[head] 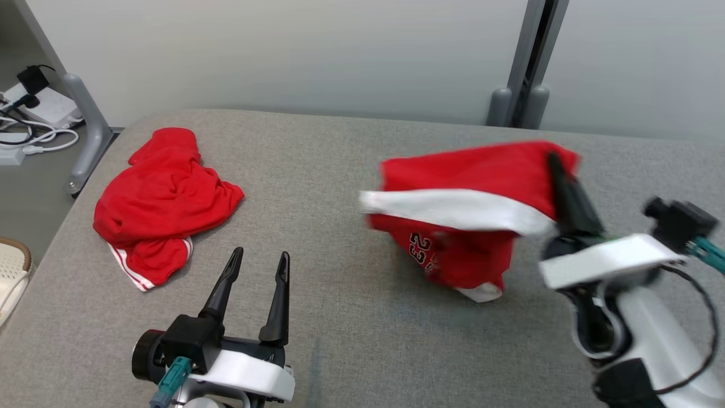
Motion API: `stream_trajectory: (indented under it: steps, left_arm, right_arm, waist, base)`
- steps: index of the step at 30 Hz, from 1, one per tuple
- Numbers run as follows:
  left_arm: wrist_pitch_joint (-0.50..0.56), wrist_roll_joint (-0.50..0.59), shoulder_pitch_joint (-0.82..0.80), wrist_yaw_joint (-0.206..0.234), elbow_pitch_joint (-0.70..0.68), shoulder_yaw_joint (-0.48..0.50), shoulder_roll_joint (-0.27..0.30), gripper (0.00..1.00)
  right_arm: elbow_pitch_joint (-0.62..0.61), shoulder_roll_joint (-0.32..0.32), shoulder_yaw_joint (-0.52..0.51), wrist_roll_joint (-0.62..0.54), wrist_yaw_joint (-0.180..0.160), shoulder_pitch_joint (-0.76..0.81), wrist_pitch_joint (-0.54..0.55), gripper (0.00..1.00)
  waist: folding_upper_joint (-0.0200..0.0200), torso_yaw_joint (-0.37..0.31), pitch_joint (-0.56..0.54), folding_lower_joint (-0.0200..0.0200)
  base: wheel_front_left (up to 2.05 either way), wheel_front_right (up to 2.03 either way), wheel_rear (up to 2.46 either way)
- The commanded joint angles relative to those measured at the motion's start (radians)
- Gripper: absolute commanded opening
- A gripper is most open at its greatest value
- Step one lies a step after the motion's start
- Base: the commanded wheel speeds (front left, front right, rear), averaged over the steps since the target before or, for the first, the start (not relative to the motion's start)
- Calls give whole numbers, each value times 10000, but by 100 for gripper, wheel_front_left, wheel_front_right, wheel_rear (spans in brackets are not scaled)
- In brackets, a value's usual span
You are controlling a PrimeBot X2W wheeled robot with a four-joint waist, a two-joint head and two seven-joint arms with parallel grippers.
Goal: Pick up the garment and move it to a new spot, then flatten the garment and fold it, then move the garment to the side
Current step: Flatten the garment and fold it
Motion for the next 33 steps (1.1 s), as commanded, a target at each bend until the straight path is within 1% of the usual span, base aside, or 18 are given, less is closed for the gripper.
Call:
stream_trajectory:
  steps: [1, 3, 5, 6, 7, 8, 10, 12, 14, 16, 19, 24, 27, 30, 33]
  left_arm:
    - [-27, -34, -57, 7, -46, -13, 37, 100]
    - [-27, -45, -134, 12, -52, -16, 43, 100]
    - [-27, -41, -213, 19, -59, -53, 34, 100]
    - [-27, -39, -250, 26, -64, -53, 34, 100]
    - [-27, -42, -280, 31, -66, -55, 32, 100]
    - [-27, -40, -293, 33, -66, -51, 37, 100]
    - [-27, -34, -296, 36, -36, -34, 49, 100]
    - [-27, -27, -330, 57, -19, -23, 34, 100]
    - [-27, -46, -347, 73, 1, -12, 32, 100]
    - [-27, -54, -356, 78, 18, -9, 48, 100]
    - [-27, -73, -352, 92, 6, 5, 41, 100]
    - [-27, -99, -256, 110, -104, 86, 41, 100]
    - [-27, -96, -185, 126, -122, 127, 37, 100]
    - [-27, -114, -109, 121, -122, 141, 40, 100]
    - [-27, -133, -82, 102, -108, 126, 40, 100]
  right_arm:
    - [1267, -264, -876, 275, 2, 287, 5, 0]
    - [2393, -507, -1399, 301, 0, 313, 2, 0]
    - [3589, -891, -1843, -138, -1, 228, 3, 0]
    - [4185, -1027, -2020, -441, -1, 161, 3, 29]
    - [4644, -1093, -2203, -738, 0, 71, 2, 95]
    - [5081, -1089, -2429, -865, 0, -2, 2, 100]
    - [5926, -1172, -2969, -1067, -1, -111, 5, 100]
    - [6415, -1346, -3413, -1411, -1, -332, 5, 100]
    - [6596, -1234, -3742, -1689, 0, -425, 3, 100]
    - [6352, -1203, -3973, -2057, 0, -458, 3, 100]
    - [5089, -1189, -3954, -3024, -1, -145, 3, 100]
    - [2694, -787, -3670, -4356, -1, 648, 4, 100]
    - [1513, -627, -3110, -4890, -1, 1244, 4, 100]
    - [439, -796, -2324, -5559, -1, 1712, 4, 100]
    - [-201, -820, -1874, -5765, -3, 2177, 5, 100]
  waist:
    - [0, -19, 184, 0]
    - [0, -32, 287, 0]
    - [0, -41, 401, 0]
    - [0, -47, 450, 0]
    - [0, -55, 488, 0]
    - [0, -70, 521, 0]
    - [0, -107, 568, 0]
    - [0, -184, 594, 0]
    - [0, -293, 589, 0]
    - [0, -413, 551, 0]
    - [0, -600, 436, 0]
    - [0, -894, 222, 0]
    - [0, -1051, 115, 0]
    - [0, -1163, 46, 0]
    - [0, -1239, -19, 0]
  base:
    - [0, 0, 0]
    - [0, 0, 0]
    - [0, 0, 0]
    - [0, 0, 0]
    - [0, 0, 0]
    - [0, 0, 0]
    - [0, 0, 0]
    - [0, 0, 0]
    - [0, 0, 0]
    - [0, 0, 0]
    - [0, 0, 0]
    - [0, 0, 0]
    - [0, 0, 0]
    - [0, 0, 0]
    - [0, 0, 0]
